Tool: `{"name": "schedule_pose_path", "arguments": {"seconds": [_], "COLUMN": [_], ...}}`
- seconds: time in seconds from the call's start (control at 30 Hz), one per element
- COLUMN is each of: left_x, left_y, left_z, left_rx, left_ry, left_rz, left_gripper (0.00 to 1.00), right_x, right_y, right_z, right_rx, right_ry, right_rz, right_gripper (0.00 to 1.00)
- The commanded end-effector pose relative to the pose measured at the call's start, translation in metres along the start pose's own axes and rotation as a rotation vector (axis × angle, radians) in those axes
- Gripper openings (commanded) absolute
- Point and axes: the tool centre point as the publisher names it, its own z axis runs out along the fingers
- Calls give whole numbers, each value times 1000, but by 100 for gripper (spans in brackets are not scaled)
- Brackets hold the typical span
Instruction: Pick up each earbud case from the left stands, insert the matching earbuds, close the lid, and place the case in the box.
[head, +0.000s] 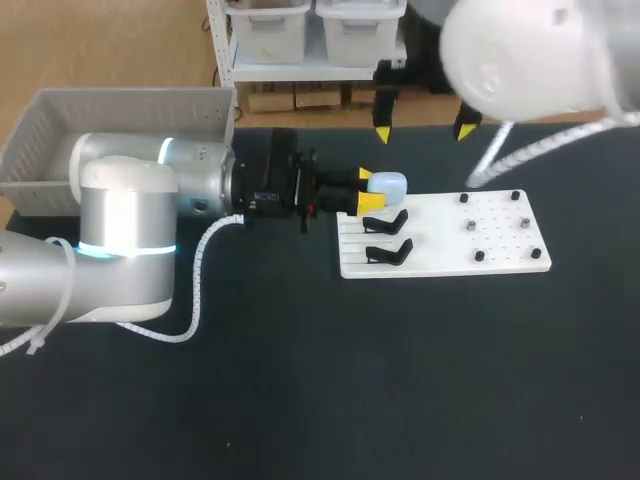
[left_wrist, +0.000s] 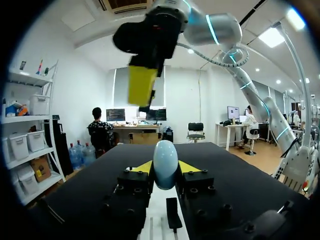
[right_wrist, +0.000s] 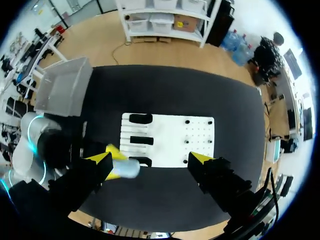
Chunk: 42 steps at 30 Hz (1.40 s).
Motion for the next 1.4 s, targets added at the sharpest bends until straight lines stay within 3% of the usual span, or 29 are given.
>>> {"name": "schedule_pose_path", "arguments": {"seconds": [0.03, 0.33, 0.53, 0.6, 0.73, 0.9, 1.13, 1.27, 1.37, 1.4], "left_x": [-21, -84, -74, -68, -57, -39, -22, -16, -17, -18], "left_y": [-3, 14, 59, 76, 115, 162, 211, 225, 225, 224], "left_z": [-32, -131, -216, -240, -287, -326, -344, -344, -342, -340], "left_rx": [-142, -411, -602, -646, -730, -765, -721, -689, -669, -661], "left_ry": [56, 57, 192, 264, 328, 361, 424, 439, 416, 412], "left_rz": [-33, 69, 44, 42, 23, 1, 0, 14, 23, 27], "left_gripper": [0, 0, 0, 0, 0, 0, 0, 0, 0, 24], "right_x": [45, 49, 49, 49, 49, 49, 49, 49, 49, 49], "right_y": [-4, -2, -2, -2, -2, -2, -2, -2, -2, -2], "right_z": [-36, -41, -41, -41, -41, -41, -41, -41, -41, -41], "right_rx": [-81, -101, -101, -101, -101, -101, -101, -101, -101, -101], "right_ry": [-211, -219, -219, -219, -219, -219, -219, -219, -219, -219], "right_rz": [-83, -92, -92, -92, -92, -92, -92, -92, -92, -92], "right_gripper": [100, 100, 100, 100, 100, 100, 100, 100, 100, 100]}}
